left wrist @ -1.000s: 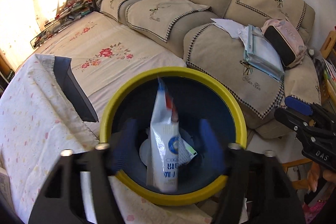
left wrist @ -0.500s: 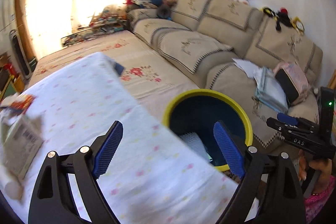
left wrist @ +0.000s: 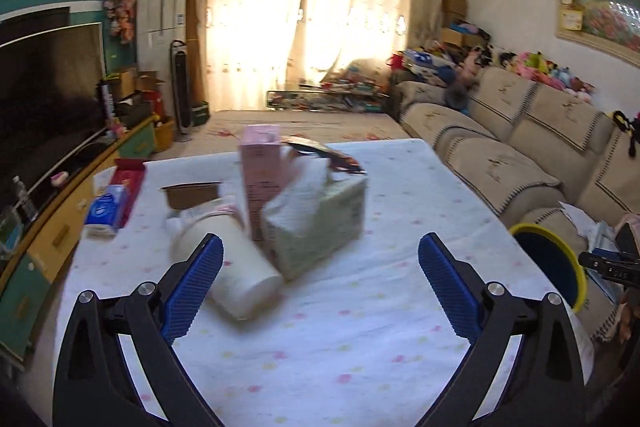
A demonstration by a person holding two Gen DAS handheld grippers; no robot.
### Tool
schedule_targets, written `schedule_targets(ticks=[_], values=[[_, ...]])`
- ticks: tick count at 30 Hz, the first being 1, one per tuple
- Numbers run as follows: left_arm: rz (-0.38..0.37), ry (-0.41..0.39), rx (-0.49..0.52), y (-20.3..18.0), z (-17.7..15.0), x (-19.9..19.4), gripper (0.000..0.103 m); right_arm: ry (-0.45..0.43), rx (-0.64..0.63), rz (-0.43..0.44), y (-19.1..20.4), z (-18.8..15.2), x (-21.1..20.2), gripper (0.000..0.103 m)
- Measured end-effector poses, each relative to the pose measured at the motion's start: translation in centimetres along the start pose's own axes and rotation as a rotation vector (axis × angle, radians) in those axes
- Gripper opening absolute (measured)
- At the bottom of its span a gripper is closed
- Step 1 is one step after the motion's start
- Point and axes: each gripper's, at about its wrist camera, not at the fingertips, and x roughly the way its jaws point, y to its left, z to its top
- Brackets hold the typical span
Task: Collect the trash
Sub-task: 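Grasp the pink carton with the right gripper and lift it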
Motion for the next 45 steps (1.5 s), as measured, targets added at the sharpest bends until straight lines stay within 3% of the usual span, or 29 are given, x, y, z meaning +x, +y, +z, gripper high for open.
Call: schedule_targets(ticks=[5,12,17,22,26,30,36,42,45], values=[[0.115,-0.018,-0.096,6.7,-1.3,-0.5,0.098,0.005,-0.085,0.046,4.9,1.4,1.0,0.063],[0.149,0.004,-0.249,11.6,-2.8,0.2,0.098,0.002,-0.196,0.154,12.6,3.7,2.4,0.064],[0.181,-0.006,-0.289,12.7,-3.4,0.0,0.098,-0.003,-0.303,0.262,19.4,5.2,3.3,0.064],[0.237,-0.035,-0.254,12.0,-3.3,-0.8,0.098,-0.035,-0.354,0.385,25.3,6.5,2.9,0.064],[0.23,-0.023,-0.235,11.1,-3.2,-0.9,0.098,-0.059,-0.375,0.456,29.6,7.5,2.9,0.059],[0.228,-0.022,-0.226,10.8,-3.3,-0.7,0.098,-0.049,-0.395,0.46,32.8,8.6,4.0,0.049],[0.218,-0.022,-0.231,10.8,-3.3,-0.9,0.098,-0.073,-0.4,0.508,36.1,9.6,3.6,0.049],[0.224,-0.013,-0.222,10.5,-3.4,-0.6,0.098,-0.071,-0.406,0.402,40.6,9.6,5.5,0.059],[0.222,-0.007,-0.22,10.5,-3.5,-0.4,0.098,-0.058,-0.391,0.359,42.1,9.6,6.8,0.059]])
